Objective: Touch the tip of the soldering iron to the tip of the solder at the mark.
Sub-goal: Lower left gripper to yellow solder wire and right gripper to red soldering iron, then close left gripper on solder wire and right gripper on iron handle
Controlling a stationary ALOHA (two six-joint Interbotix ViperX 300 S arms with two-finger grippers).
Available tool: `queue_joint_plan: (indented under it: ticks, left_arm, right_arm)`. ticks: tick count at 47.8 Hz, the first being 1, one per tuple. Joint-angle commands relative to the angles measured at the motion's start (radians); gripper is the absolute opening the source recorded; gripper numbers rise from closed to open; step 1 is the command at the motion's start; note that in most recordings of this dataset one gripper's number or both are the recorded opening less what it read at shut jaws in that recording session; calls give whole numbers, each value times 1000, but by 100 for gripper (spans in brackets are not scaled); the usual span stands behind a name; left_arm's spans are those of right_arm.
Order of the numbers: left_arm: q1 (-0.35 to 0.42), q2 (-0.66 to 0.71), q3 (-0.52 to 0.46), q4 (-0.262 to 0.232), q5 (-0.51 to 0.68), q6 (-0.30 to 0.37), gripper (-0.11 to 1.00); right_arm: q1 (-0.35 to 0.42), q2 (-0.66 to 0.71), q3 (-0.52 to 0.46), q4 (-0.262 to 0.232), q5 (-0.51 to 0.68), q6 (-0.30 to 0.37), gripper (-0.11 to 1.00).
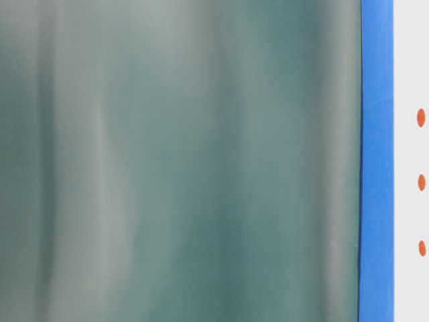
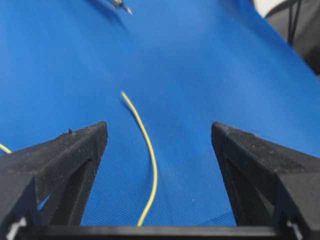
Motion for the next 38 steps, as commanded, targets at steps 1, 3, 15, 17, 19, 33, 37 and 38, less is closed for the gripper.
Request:
queue_joint_plan:
  ticks: [1,3,15,17,19,33,37,38]
  left_arm:
    - [-6,66,-25,2,-54,-9,79]
    - [-8,92,-31,2,-63,-17,79]
    - [-9,210,-52,0,-67,-57,78]
    - [-9,222,-52,0,-71,-57,78]
    - [-9,233,-52,0,-72,-57,78]
    - [-8,279,-61,-2,-78,-55,71]
    - [-6,279,-61,-2,-80,-55,69]
    - [-8,281,-61,-2,-80,-54,69]
  right_arm:
    - [21,78,-32,34,-41,-2,91]
    - [31,112,-38,52,-54,-2,91]
    - [89,262,-75,144,-129,2,89]
    - [98,281,-78,164,-133,2,89]
    - [107,301,-81,186,-140,2,88]
    - [123,400,-135,202,-149,3,77]
    - [123,413,-144,201,-149,2,75]
    - [123,414,-146,201,-149,2,74]
